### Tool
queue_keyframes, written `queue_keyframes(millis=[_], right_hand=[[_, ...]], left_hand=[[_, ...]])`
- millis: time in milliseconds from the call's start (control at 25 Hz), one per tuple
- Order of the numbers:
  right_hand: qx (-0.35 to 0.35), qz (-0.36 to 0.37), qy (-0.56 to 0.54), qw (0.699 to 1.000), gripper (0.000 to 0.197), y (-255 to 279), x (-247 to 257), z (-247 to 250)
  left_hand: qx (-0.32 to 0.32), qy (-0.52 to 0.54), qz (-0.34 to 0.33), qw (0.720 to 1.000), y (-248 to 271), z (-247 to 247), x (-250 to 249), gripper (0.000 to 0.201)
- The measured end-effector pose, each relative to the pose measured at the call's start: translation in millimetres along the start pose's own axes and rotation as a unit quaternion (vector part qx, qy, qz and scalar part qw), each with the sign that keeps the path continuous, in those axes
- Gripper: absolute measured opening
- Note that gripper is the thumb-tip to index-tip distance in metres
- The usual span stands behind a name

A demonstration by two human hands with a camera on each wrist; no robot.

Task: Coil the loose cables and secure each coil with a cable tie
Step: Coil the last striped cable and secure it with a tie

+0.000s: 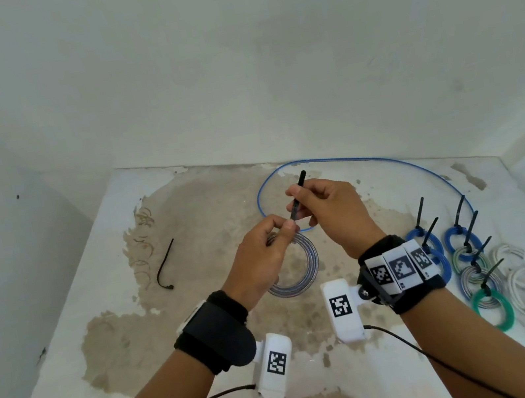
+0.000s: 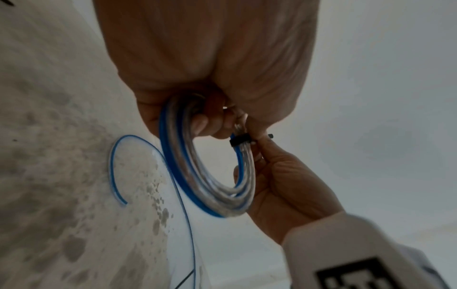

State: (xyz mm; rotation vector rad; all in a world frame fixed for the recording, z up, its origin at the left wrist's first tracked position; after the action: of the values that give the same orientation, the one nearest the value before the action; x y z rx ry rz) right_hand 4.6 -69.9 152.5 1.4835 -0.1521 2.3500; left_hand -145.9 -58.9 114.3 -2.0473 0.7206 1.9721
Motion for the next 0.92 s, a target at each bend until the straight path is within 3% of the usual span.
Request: queue_keyframes(millis=[240,440,560,720,920], right_hand=[[-0.016,-0.007,0.009,1.0,0.022,-5,6,-8],[-0.053,0.032,0.021,0.998,0.025,-1,19,-8],[-0.053,-0.035,-0.037,0.997,0.021,-7,5,-11],[0.044,-0.161,-0.086,0.982,0.023,-5,-30,-28],[0.177,-0.185,-0.041,0.966,0.026,35,-56,-47]], left_hand=[[0.016,-0.005,0.014,1.0,-5,6,-6,0.03],[0.039,-0.008,-0.002,0.999,-6,12,-4,0.029],[0.053,-0.012,-0.002,0.999,-8,8,-1,0.025],[0.038,-0.094,0.033,0.994,-12,18,22,0.025],[-0.013,-0.009,0.085,0.996,-18,38,36,0.024]])
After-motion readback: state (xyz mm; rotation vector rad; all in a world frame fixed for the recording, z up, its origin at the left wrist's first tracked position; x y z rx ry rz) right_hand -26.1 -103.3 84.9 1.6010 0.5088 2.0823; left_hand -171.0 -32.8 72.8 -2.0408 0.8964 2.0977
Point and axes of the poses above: each hand's wrist, its own y-axis away from the middle knuckle, its own z-axis out of the back of the hand, x = y × z, the point moved 5 cm from there along -y, towards the middle knuckle, and after that the axes turned 12 degrees about y, right-handed, at the moved point
